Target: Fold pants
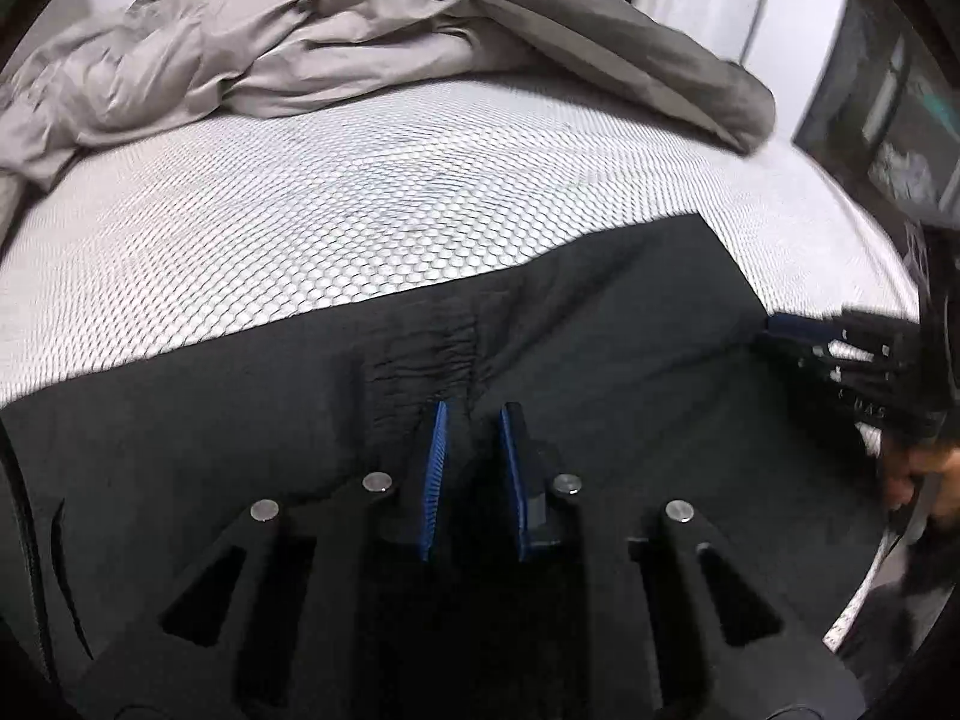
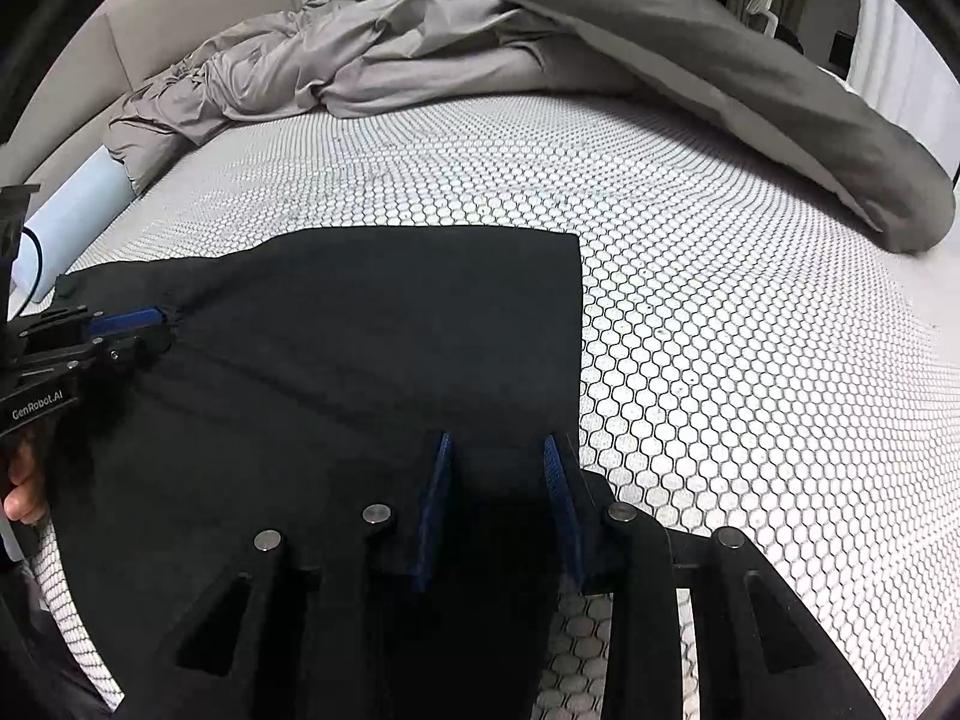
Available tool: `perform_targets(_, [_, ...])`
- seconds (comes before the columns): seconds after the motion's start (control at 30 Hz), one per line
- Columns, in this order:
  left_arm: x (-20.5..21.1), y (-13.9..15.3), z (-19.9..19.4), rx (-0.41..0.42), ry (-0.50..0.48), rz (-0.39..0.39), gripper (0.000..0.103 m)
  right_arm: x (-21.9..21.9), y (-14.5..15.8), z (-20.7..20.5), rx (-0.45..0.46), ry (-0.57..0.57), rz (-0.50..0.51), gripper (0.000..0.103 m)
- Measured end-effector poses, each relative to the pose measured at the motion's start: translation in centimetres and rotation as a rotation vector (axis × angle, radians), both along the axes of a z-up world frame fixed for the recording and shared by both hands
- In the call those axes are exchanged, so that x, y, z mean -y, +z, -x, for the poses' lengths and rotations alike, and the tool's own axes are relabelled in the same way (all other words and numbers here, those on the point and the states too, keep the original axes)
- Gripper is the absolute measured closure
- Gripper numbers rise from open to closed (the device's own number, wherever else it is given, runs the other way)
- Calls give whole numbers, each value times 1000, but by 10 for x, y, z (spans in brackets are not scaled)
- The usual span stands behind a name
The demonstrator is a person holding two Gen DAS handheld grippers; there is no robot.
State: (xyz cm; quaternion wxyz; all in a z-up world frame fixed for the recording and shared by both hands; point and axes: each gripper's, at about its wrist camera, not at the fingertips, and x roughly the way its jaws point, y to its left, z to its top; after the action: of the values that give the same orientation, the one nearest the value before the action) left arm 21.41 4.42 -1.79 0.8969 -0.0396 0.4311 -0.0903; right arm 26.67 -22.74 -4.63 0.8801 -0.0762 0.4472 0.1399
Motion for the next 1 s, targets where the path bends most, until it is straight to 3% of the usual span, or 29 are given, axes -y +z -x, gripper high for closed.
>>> perform_targets(0.07, [-4, 8, 7, 15, 49, -18, 86, 3, 7, 4, 7, -6, -41, 70])
perform_targets(0.2, [3, 29, 10, 79, 30, 43, 85, -19, 20, 0, 22, 33, -122, 70])
perform_targets(0.27, [20, 28, 2, 66, -8, 41, 85, -35, 20, -7, 19, 57, -138, 70])
perform_targets(0.37, [41, 15, -23, 14, -43, 52, 85, -58, 11, -20, -5, 60, -159, 70])
perform_targets(0.47, [44, -5, -43, -30, -17, 11, 86, -74, 3, -32, -41, 86, -175, 70])
perform_targets(0.53, [33, -15, -51, -48, -15, 70, 88, -82, -4, -37, -58, 113, -135, 70])
perform_targets(0.63, [21, -14, -45, -35, -28, 79, 99, -70, -9, -41, -37, 75, -48, 70])
perform_targets(0.67, [16, -13, -40, -29, -30, 88, 99, -62, -9, -42, 1, 30, 57, 70])
perform_targets(0.73, [10, -11, -35, -23, -33, 95, 99, -46, -10, -44, 44, -33, 159, 69])
perform_targets(0.77, [6, -10, -32, -19, -31, 95, 99, -33, -10, -47, 43, -64, 152, 64])
perform_targets(0.87, [0, -2, -22, -9, -1, 65, 99, -8, -3, -52, 13, -124, 40, 63])
perform_targets(0.93, [2, 8, -15, 19, 15, 22, 99, -3, 8, -46, 54, -149, 19, 63])
perform_targets(1.0, [8, 25, -6, 72, -9, 36, 97, -8, 25, -38, 114, -133, -18, 63])
